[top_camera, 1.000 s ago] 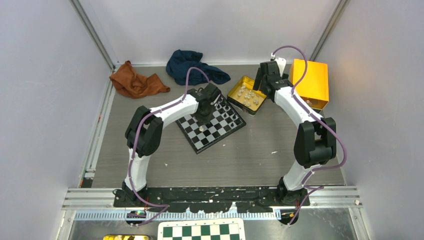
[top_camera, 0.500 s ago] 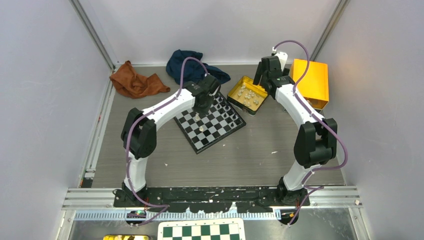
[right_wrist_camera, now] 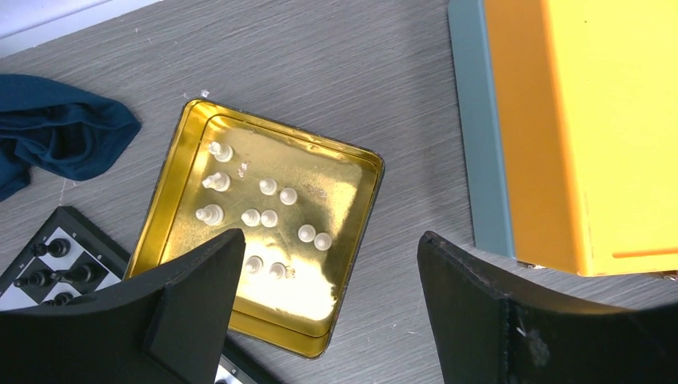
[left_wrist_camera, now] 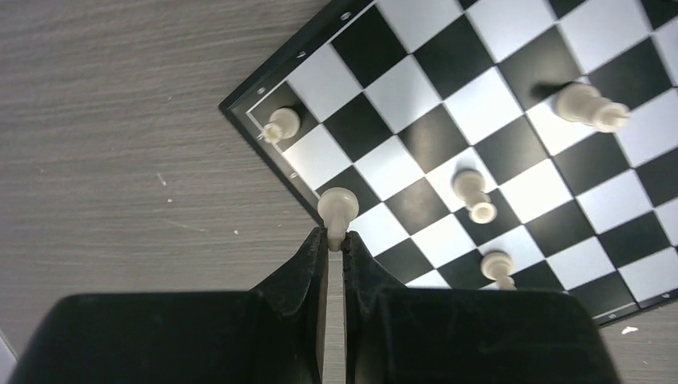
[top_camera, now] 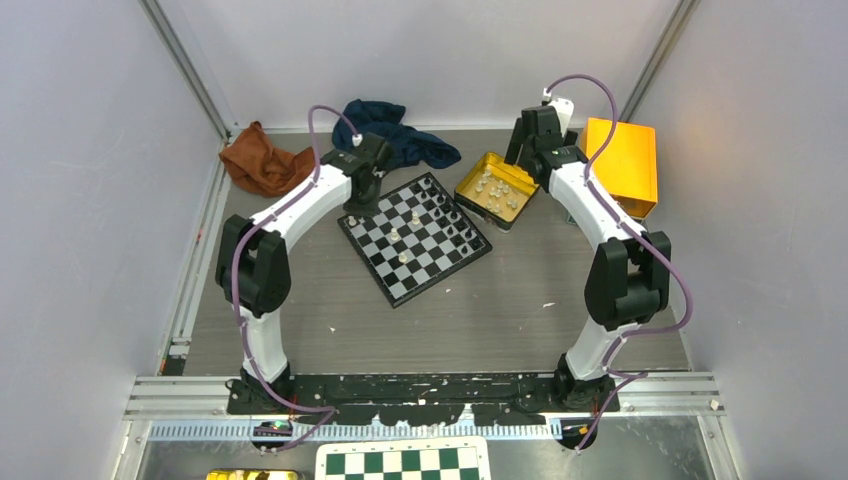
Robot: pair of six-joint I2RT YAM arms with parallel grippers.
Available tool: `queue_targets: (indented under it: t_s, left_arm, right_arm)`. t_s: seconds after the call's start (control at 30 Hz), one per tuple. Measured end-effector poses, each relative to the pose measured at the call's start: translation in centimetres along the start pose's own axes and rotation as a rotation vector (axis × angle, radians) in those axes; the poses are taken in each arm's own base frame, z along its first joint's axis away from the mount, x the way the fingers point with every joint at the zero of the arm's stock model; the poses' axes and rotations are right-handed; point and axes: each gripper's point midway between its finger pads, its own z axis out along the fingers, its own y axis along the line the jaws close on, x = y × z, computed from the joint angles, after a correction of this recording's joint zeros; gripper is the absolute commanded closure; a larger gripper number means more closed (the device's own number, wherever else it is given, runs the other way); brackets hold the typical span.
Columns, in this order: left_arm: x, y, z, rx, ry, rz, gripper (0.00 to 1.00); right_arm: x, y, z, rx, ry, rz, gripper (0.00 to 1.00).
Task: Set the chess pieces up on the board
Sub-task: Place the chess piece on the chessboard.
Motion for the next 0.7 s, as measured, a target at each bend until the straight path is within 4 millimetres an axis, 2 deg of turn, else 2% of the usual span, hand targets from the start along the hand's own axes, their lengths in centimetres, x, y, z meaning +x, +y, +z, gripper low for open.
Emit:
queue_targets:
  t_s: [0.17,0.57,0.7]
  left_arm:
    - [1.2,1.6,1.0,-0.019,0.051,-0.067,1.00]
    - [4.1,1.9,3.5,0.010,0.173,-0.169,1.00]
    - [4.3,2.2,4.2,0.016,0.190,-0.202,1.00]
  right_arm:
    - [-0.2,0.3,0.2,-0.006,-0.001,0.000,0.16]
    - [0.6,0.8,0.9,-0.009,0.023,-0.016,0.16]
    - [0.8,0.9,0.9,-0.010,0.027,-0.019,0.16]
